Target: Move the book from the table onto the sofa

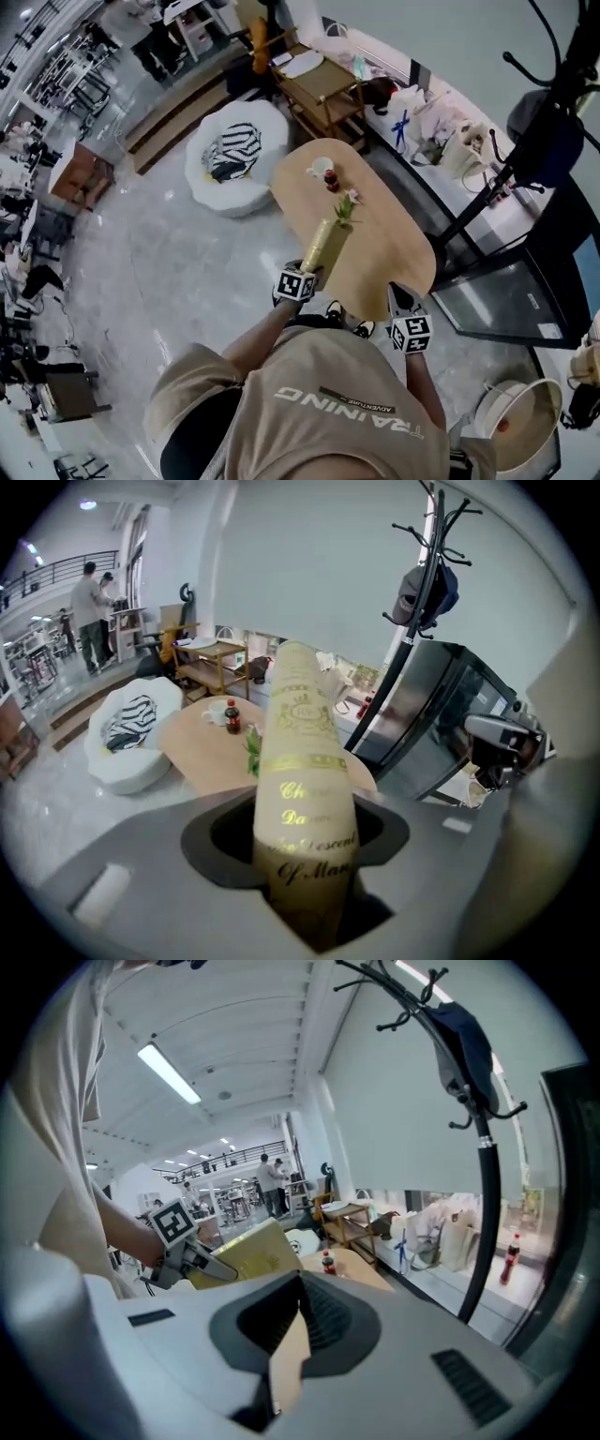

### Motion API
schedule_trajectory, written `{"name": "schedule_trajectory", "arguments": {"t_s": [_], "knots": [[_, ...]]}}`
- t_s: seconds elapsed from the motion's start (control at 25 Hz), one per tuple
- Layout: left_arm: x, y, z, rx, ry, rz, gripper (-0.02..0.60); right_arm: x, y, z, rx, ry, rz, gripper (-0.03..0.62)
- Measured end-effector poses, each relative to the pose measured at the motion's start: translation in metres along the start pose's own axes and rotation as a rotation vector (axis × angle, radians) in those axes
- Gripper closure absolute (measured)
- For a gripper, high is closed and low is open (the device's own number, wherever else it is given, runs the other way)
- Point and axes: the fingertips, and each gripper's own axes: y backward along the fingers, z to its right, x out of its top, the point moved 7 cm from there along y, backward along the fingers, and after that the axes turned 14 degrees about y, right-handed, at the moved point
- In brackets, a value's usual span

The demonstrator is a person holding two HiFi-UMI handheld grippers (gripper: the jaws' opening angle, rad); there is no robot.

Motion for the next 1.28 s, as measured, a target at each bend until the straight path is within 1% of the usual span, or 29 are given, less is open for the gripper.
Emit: {"name": "schedule_trajectory", "arguments": {"t_s": [0.12, 0.24, 0.32, 0.44, 0.64, 0.84, 1.04, 1.16, 1.28], "knots": [[-0.008, 0.028, -0.013, 0.061, -0.004, 0.035, 0.37, 0.019, -0.027, -0.007, 0.083, 0.06, 0.017, 0.589], [-0.018, 0.059, -0.031, 0.103, 0.04, 0.081, 0.37, 0.041, -0.048, -0.026, 0.145, 0.087, 0.044, 0.589], [-0.024, 0.074, -0.044, 0.123, 0.071, 0.114, 0.37, 0.053, -0.061, -0.04, 0.188, 0.098, 0.058, 0.589], [-0.029, 0.095, -0.065, 0.144, 0.096, 0.154, 0.37, 0.072, -0.082, -0.064, 0.249, 0.123, 0.069, 0.589], [-0.047, 0.131, -0.108, 0.177, 0.153, 0.211, 0.37, 0.102, -0.115, -0.113, 0.332, 0.195, 0.073, 0.589], [-0.074, 0.161, -0.158, 0.194, 0.204, 0.224, 0.37, 0.125, -0.139, -0.169, 0.38, 0.226, 0.073, 0.589], [-0.088, 0.192, -0.213, 0.207, 0.249, 0.243, 0.37, 0.133, -0.167, -0.225, 0.395, 0.288, 0.055, 0.589], [-0.097, 0.204, -0.241, 0.198, 0.266, 0.246, 0.37, 0.136, -0.179, -0.252, 0.391, 0.297, 0.053, 0.589], [-0.106, 0.218, -0.261, 0.185, 0.272, 0.258, 0.37, 0.134, -0.188, -0.276, 0.386, 0.275, 0.043, 0.589]]}}
